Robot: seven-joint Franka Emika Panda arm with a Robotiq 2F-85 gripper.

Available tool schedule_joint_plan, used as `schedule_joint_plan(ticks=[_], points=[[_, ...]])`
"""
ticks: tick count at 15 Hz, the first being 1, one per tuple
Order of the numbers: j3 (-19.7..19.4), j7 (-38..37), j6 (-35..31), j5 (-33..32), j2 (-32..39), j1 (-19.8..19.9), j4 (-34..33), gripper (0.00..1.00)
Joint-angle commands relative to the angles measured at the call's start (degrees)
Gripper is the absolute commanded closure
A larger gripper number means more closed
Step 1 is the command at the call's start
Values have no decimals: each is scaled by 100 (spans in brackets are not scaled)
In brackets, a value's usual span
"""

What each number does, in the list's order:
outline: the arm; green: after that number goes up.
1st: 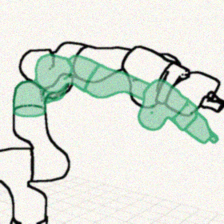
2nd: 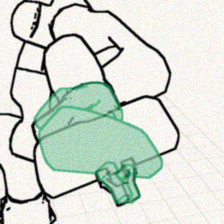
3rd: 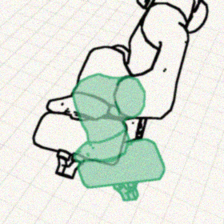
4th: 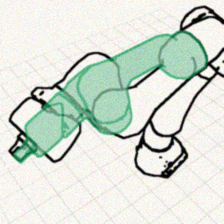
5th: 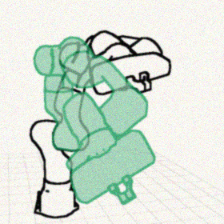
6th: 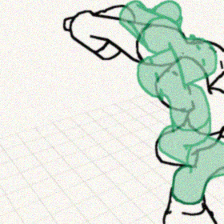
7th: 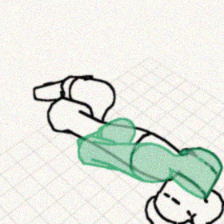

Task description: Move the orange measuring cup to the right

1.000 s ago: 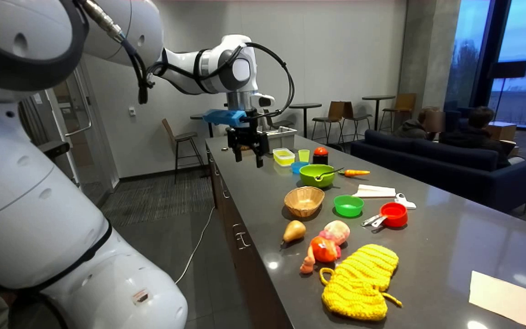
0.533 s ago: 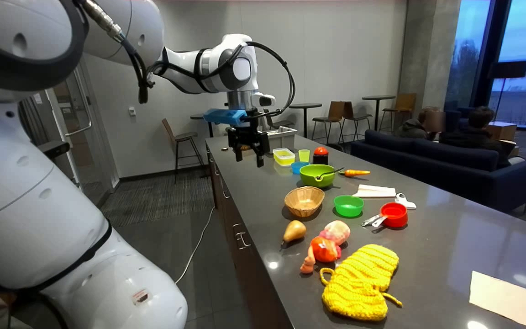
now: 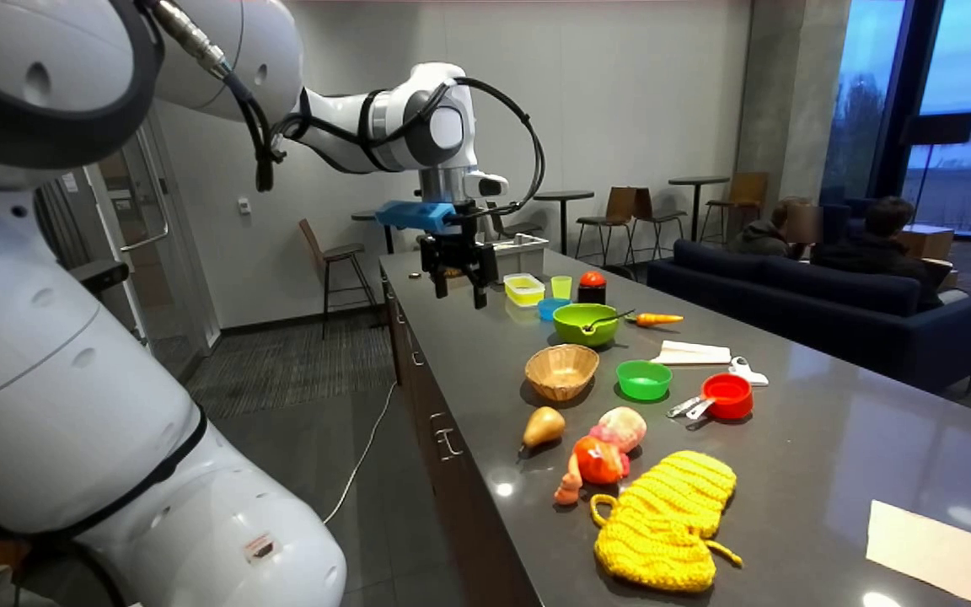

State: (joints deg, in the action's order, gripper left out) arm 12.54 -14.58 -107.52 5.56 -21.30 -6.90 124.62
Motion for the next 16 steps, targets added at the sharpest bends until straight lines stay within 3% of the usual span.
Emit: schedule_joint_plan(ticks=[1,9,16], points=[[-22,51,-92,-36,-24,-54,80,0],[-69,161,-976,-284,518,16,-71,0],[-240,121,-1710,-897,1324,186,-419,0]])
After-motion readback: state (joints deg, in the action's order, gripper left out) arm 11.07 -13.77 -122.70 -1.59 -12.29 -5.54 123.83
